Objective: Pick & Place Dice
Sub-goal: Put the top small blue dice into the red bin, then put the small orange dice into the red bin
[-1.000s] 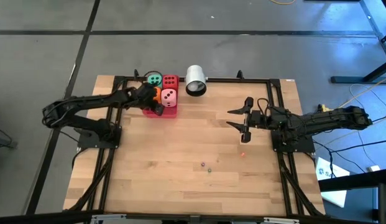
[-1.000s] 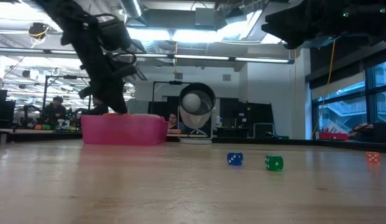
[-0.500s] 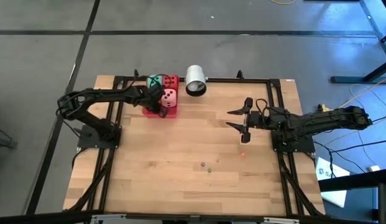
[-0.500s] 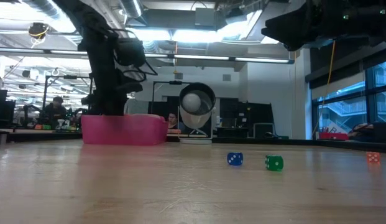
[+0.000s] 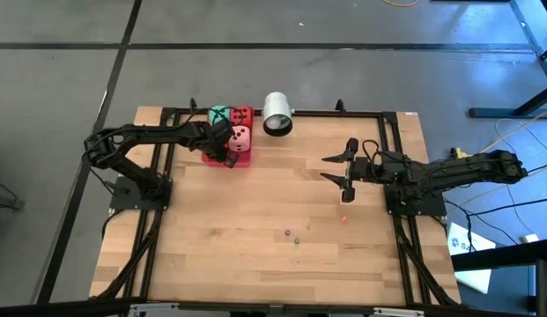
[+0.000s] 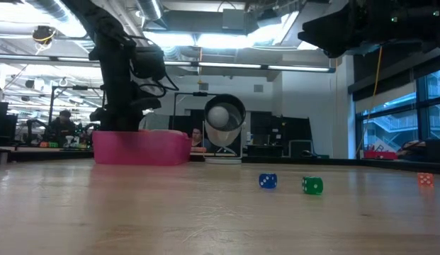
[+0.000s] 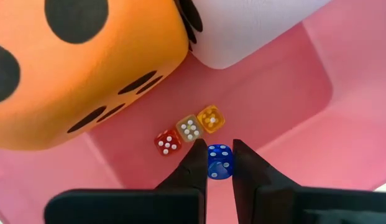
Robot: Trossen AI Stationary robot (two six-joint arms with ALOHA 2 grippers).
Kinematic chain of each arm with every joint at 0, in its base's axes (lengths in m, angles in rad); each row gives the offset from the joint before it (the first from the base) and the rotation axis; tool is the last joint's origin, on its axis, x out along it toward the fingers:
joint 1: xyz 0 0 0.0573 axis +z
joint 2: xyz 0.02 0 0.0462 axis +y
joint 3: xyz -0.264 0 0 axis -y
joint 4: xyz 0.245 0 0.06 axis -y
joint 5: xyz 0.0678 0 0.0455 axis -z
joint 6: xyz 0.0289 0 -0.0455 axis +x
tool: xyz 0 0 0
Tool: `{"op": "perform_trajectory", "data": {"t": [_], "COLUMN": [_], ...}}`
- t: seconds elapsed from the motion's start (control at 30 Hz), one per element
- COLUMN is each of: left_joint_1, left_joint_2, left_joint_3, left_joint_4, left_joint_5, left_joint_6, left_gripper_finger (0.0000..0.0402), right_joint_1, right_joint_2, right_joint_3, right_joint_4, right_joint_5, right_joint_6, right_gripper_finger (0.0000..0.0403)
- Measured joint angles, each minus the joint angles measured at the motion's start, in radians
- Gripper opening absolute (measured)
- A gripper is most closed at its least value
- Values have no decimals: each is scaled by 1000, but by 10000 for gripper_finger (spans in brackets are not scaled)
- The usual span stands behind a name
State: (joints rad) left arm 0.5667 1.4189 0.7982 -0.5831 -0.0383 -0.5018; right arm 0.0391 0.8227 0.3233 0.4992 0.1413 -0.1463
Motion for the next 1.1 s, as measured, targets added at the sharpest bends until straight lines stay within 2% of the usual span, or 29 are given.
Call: {"op": "perform_trajectory", "data": {"t": [0.23,0.8,1.1], "left_joint_1": [0,0,0], "left_joint_2": [0,0,-13], "left_joint_3": [0,0,0], "left_joint_4": [1,13,49], "left_joint_5": [-1,-6,16], "left_joint_6": [0,15,59], "left_gripper_finger": [24,107,119], "right_joint_1": [0,0,0], "right_joint_2": [0,0,0], "right_joint_3": [0,0,0], "right_joint_4": [0,0,-2], "right_joint_5": [0,0,0], "right_joint_6": [-1,-3,-3], "right_gripper_finger": [210,210,210]}}
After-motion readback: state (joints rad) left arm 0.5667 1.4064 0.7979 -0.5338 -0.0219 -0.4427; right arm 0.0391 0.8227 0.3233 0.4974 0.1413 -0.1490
